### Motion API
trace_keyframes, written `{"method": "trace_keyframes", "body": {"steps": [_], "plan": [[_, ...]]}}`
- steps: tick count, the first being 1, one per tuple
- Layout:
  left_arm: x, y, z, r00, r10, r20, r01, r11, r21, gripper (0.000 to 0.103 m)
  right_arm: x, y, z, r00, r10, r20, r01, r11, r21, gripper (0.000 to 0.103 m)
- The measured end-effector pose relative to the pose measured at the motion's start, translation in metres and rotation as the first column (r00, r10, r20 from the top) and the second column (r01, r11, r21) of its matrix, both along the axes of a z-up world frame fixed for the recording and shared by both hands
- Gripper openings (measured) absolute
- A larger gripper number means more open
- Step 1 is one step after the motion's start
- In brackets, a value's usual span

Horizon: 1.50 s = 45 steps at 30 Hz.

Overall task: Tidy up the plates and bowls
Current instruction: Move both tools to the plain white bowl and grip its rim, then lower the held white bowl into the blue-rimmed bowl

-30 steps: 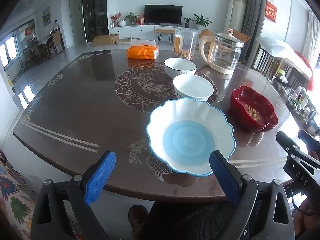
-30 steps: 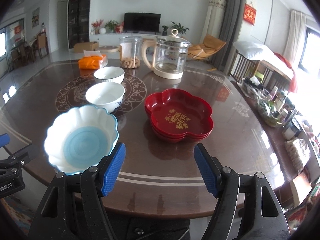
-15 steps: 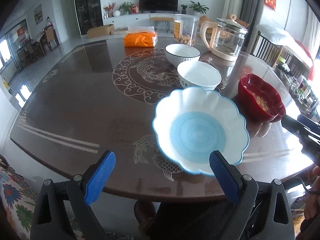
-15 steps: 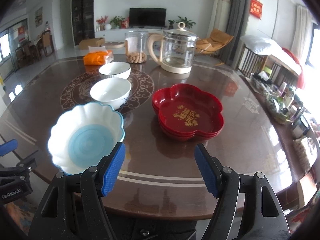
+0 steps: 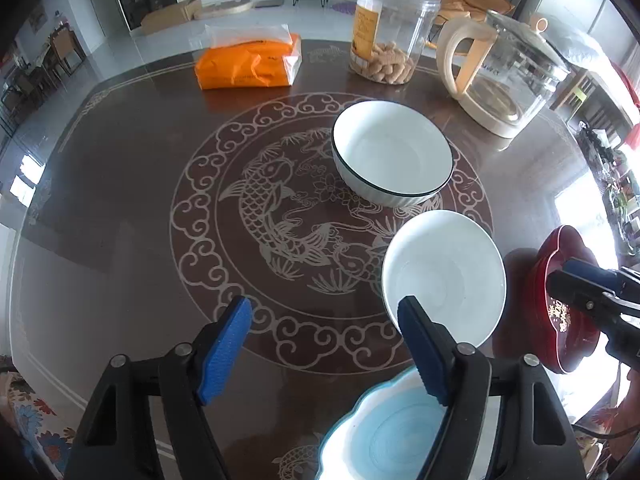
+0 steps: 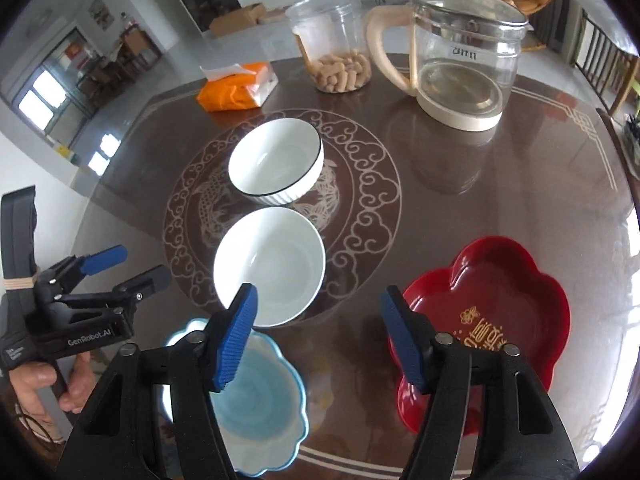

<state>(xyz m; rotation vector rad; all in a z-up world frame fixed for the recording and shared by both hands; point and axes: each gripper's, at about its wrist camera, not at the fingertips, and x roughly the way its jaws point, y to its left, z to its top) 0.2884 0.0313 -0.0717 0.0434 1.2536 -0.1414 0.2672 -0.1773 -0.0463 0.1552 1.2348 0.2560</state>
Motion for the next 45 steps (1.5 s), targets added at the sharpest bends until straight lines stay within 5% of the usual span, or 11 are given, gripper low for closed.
{"method": "trace_keyframes", "body": {"steps": [4, 10, 13, 15, 18, 25, 35, 39, 45], "plan": [[0.01, -0.01, -0.021, 0.999, 0.001, -0.051, -0.001, 1.0, -0.007, 0.065, 0.021, 0.006, -0.031, 0.997, -0.021, -0.078, 0.022, 1.0, 0.011, 0.045], [0.018, -0.014, -0.035, 0.995, 0.019, -0.097, -0.026, 0.997, -0.072, 0.04, 0.032, 0.019, -0.062, 0.992, -0.021, -0.123, 0.015, 0.998, -0.056, 0.045], [0.021, -0.021, -0.04, 0.994, 0.013, -0.111, -0.022, 0.997, -0.08, 0.029, 0.034, 0.02, -0.069, 0.99, -0.033, -0.134, 0.025, 0.998, -0.059, 0.034], [0.023, -0.024, -0.045, 0.992, 0.011, -0.123, -0.023, 0.995, -0.098, 0.02, 0.036, 0.019, -0.073, 0.989, -0.042, -0.141, 0.035, 0.998, -0.052, 0.016], [0.023, -0.026, -0.048, 0.992, 0.019, -0.125, -0.036, 0.99, -0.136, 0.007, 0.036, 0.021, -0.074, 0.989, -0.042, -0.142, 0.039, 0.999, -0.02, 0.008], [0.008, -0.026, -0.008, 0.998, 0.006, -0.066, -0.017, 0.985, -0.171, 0.007, 0.029, 0.02, -0.049, 0.996, -0.034, -0.085, 0.034, 0.999, -0.003, 0.008], [-0.054, -0.019, 0.09, 0.996, -0.069, 0.054, 0.078, 0.984, -0.163, 0.007, -0.023, 0.021, 0.058, 0.998, 0.027, 0.061, -0.029, 0.999, 0.028, 0.008], [-0.085, -0.013, 0.093, 0.996, -0.074, 0.055, 0.082, 0.983, -0.163, 0.007, -0.052, 0.026, 0.071, 0.997, 0.061, 0.049, -0.062, 0.998, 0.027, 0.008], [-0.114, -0.005, 0.052, 0.998, -0.059, 0.002, 0.058, 0.982, -0.177, 0.007, -0.081, 0.031, 0.038, 0.997, 0.08, -0.021, -0.079, 0.996, 0.035, 0.008]]}}
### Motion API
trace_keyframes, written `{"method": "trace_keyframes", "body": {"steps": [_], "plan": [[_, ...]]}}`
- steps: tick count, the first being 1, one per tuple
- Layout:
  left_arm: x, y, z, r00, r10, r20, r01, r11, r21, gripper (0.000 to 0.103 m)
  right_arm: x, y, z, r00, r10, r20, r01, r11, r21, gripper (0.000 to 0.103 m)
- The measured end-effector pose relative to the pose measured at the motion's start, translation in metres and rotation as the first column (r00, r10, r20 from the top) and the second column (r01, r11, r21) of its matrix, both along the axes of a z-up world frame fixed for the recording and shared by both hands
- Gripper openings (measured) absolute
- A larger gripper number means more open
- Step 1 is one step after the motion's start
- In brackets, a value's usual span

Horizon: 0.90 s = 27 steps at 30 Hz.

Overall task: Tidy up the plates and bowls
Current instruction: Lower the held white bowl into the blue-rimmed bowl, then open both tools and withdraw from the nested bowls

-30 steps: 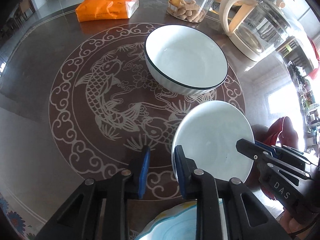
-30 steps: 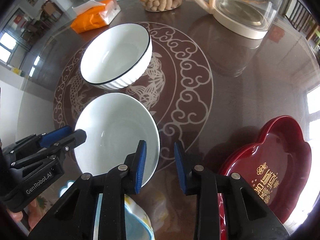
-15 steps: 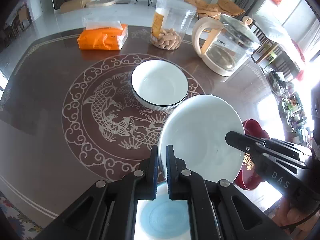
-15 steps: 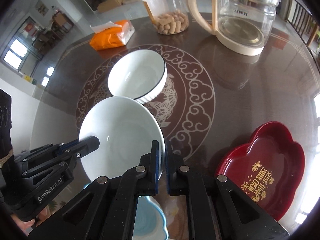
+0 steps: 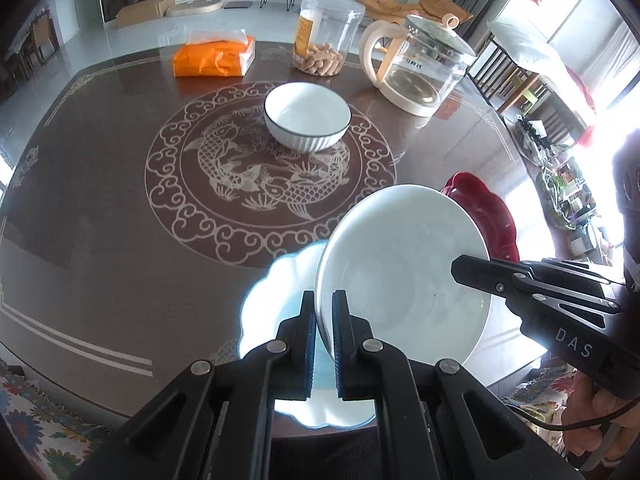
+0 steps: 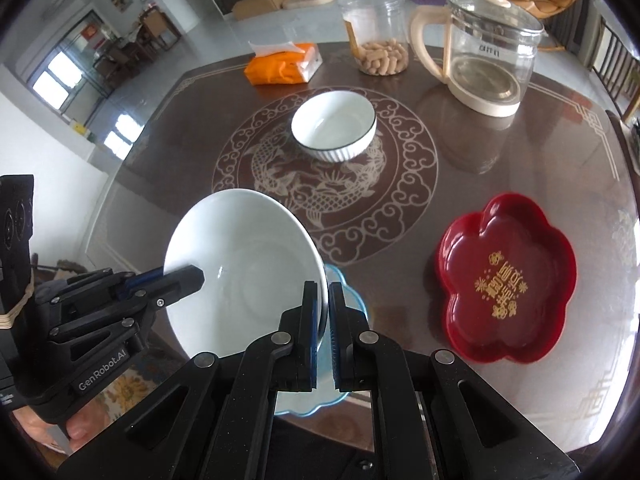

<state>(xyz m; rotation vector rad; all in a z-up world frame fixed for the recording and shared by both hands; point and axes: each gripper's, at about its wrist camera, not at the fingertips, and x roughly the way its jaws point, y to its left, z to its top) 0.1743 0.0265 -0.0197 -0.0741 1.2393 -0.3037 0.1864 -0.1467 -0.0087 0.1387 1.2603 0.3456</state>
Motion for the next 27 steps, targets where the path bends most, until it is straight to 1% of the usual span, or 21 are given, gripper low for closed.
{"method": "trace_keyframes", "body": {"steps": [3, 5, 11, 16, 18, 25, 27], "plan": [[-0.008, 0.004, -0.026, 0.999, 0.013, -0.041, -0.013, 1.0, -0.011, 0.007, -0.01, 0.003, -0.023, 0.999, 0.004, -0.038, -0.004, 1.0, -0.007, 0.008], [-0.013, 0.007, -0.039, 0.998, 0.017, -0.054, -0.017, 1.0, -0.004, 0.007, -0.015, 0.006, -0.038, 0.998, 0.007, -0.065, -0.008, 1.0, -0.01, 0.008], [-0.019, 0.012, -0.063, 0.997, 0.032, -0.07, -0.031, 0.999, 0.022, 0.007, -0.024, 0.014, -0.073, 0.993, 0.02, -0.113, -0.022, 1.0, -0.02, 0.008], [-0.02, 0.016, -0.075, 0.995, 0.034, -0.093, -0.033, 0.999, 0.017, 0.007, -0.026, 0.02, -0.087, 0.992, 0.022, -0.127, -0.026, 0.999, -0.027, 0.008], [-0.02, 0.016, -0.076, 0.995, 0.032, -0.091, -0.031, 0.999, 0.018, 0.007, -0.025, 0.02, -0.091, 0.991, 0.02, -0.131, -0.024, 0.999, -0.028, 0.008], [-0.018, 0.016, -0.083, 0.994, 0.024, -0.104, -0.023, 1.0, 0.01, 0.007, -0.023, 0.02, -0.094, 0.991, 0.017, -0.13, -0.02, 0.999, -0.027, 0.008], [-0.017, 0.014, -0.083, 0.996, 0.018, -0.088, -0.016, 1.0, 0.016, 0.007, -0.021, 0.019, -0.097, 0.991, 0.014, -0.129, -0.018, 0.999, -0.028, 0.008]]}}
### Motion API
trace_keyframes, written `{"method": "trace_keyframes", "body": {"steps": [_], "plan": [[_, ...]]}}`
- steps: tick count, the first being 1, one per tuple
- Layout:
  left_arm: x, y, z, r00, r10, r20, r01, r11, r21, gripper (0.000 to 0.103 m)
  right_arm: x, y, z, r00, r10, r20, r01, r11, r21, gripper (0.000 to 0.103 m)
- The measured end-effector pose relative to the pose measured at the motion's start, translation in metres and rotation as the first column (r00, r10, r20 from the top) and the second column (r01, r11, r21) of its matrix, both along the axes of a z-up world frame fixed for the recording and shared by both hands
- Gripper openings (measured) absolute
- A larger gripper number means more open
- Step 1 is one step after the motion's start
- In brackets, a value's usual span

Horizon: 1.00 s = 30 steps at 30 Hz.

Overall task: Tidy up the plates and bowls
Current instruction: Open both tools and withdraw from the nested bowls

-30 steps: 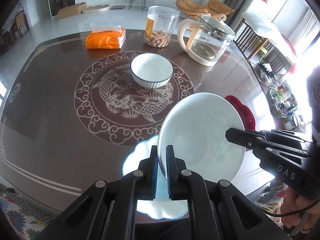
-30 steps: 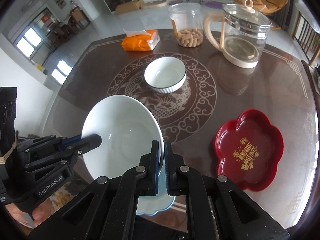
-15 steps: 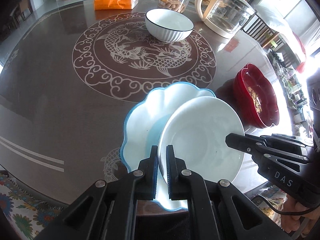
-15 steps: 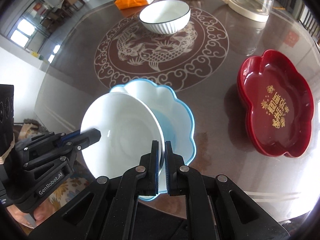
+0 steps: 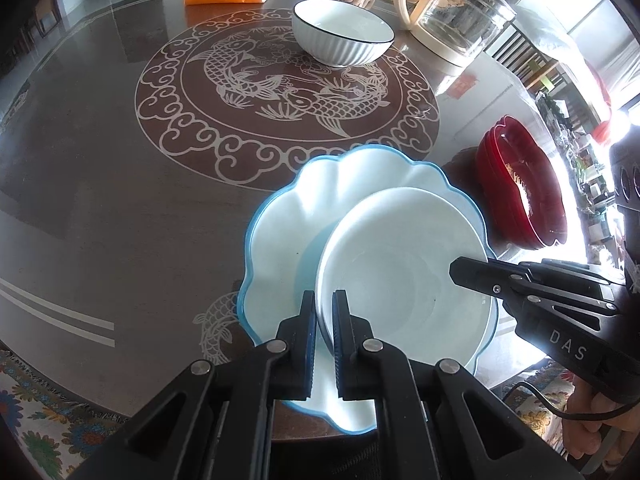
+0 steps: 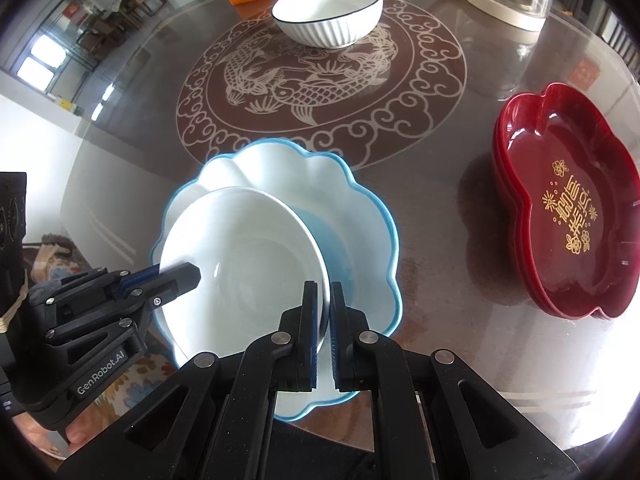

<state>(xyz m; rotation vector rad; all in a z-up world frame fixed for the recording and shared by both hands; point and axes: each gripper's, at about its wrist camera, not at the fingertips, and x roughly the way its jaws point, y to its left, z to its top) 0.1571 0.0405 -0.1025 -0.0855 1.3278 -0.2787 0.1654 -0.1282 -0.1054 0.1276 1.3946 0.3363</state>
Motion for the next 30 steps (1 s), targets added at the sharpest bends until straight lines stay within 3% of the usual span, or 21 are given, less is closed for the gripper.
{"method": "trace_keyframes", "body": {"steps": [7, 9, 12, 15, 18, 24, 25, 26, 28, 30], "plan": [[0.001, 0.006, 0.02, 0.996, 0.025, 0.089, -0.025, 1.0, 0.002, 0.007, 0.002, 0.001, 0.008, 0.998, 0.024, 0.054, -0.024, 1.0, 0.006, 0.014], [-0.004, 0.011, 0.036, 0.988, 0.037, 0.148, -0.038, 0.999, 0.001, 0.007, 0.001, -0.003, 0.018, 0.996, 0.022, 0.083, -0.024, 0.999, 0.028, 0.039], [-0.013, 0.017, 0.06, 0.968, 0.054, 0.246, -0.055, 0.998, -0.002, 0.008, -0.007, -0.007, 0.041, 0.983, 0.023, 0.18, -0.024, 1.0, 0.005, 0.056], [-0.019, 0.021, 0.071, 0.954, 0.06, 0.294, -0.07, 0.997, 0.026, 0.008, -0.019, -0.012, 0.061, 0.962, 0.024, 0.271, -0.013, 0.999, -0.043, 0.068], [-0.02, 0.025, 0.071, 0.955, 0.07, 0.29, -0.086, 0.995, 0.042, 0.008, -0.027, -0.018, 0.071, 0.948, 0.004, 0.318, 0.029, 0.995, -0.097, 0.068], [-0.018, 0.039, 0.063, 0.954, 0.128, 0.269, -0.146, 0.988, 0.048, 0.011, -0.037, -0.023, 0.087, 0.887, 0.009, 0.461, 0.108, 0.968, -0.227, 0.068], [-0.018, 0.041, 0.062, 0.956, 0.141, 0.257, -0.157, 0.987, 0.04, 0.019, -0.039, -0.023, 0.09, 0.878, 0.018, 0.479, 0.115, 0.962, -0.247, 0.068], [-0.017, 0.044, 0.061, 0.955, 0.155, 0.252, -0.168, 0.985, 0.031, 0.042, -0.04, -0.023, 0.092, 0.87, 0.027, 0.493, 0.12, 0.957, -0.264, 0.068], [-0.018, 0.051, 0.063, 0.94, 0.2, 0.275, -0.211, 0.978, 0.01, 0.073, -0.043, -0.023, 0.096, 0.852, 0.041, 0.521, 0.13, 0.949, -0.287, 0.068], [-0.018, 0.054, 0.067, 0.931, 0.207, 0.302, -0.221, 0.975, 0.011, 0.074, -0.046, -0.024, 0.1, 0.837, 0.047, 0.545, 0.14, 0.944, -0.297, 0.068]]}}
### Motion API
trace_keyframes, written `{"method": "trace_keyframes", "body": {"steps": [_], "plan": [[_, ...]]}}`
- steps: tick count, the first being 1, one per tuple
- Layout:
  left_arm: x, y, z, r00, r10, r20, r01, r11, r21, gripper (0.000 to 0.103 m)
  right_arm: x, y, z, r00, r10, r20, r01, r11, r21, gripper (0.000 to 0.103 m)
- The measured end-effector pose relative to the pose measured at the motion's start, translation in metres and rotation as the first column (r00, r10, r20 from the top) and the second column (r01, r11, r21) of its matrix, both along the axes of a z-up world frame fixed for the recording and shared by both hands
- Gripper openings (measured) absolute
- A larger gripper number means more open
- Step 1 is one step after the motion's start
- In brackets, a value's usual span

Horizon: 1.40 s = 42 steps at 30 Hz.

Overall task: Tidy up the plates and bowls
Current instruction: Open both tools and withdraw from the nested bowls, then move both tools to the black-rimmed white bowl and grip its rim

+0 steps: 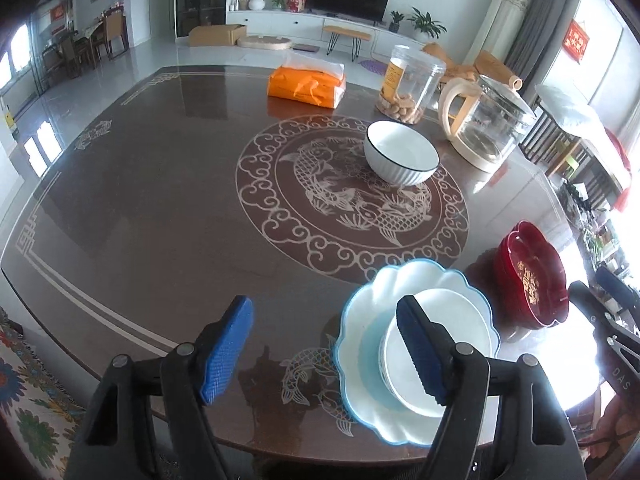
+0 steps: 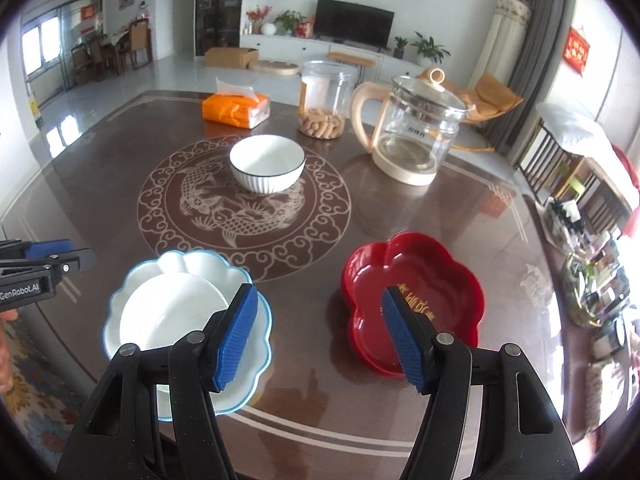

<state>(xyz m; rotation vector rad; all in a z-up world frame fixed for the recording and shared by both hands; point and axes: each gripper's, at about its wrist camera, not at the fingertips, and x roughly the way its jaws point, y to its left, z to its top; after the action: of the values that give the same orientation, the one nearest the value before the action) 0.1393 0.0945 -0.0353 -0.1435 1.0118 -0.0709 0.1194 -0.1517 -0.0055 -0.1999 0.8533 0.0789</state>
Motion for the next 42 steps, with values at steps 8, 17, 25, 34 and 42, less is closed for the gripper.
{"method": "trace_keyframes", "body": {"steps": [8, 17, 25, 34, 42], "plan": [[0.029, -0.006, -0.011, 0.986, -0.089, -0.143, 0.123, 0.961, 0.247, 0.079, 0.002, -0.003, 0.009, 0.998, -0.022, 0.052, 0.023, 0.999, -0.032, 0.068], [0.048, 0.031, 0.006, 0.986, -0.085, -0.144, 0.084, 0.996, -0.013, 0.079, 0.037, -0.041, 0.009, 0.984, -0.085, -0.158, 0.11, 0.981, 0.16, 0.074], [0.116, 0.011, 0.019, 0.97, -0.107, -0.216, 0.125, 0.99, 0.071, 0.102, 0.077, -0.061, 0.07, 0.998, 0.049, -0.038, -0.033, 0.933, 0.358, 0.075], [0.185, -0.022, -0.02, 0.951, -0.124, -0.282, 0.116, 0.992, -0.044, 0.095, 0.163, -0.052, -0.017, 0.903, 0.046, -0.428, 0.107, 0.939, 0.326, 0.078], [0.249, -0.037, -0.046, 0.95, -0.089, -0.298, 0.066, 0.994, -0.088, 0.074, 0.243, -0.031, -0.029, 0.91, 0.03, -0.413, 0.115, 0.94, 0.322, 0.076]]}}
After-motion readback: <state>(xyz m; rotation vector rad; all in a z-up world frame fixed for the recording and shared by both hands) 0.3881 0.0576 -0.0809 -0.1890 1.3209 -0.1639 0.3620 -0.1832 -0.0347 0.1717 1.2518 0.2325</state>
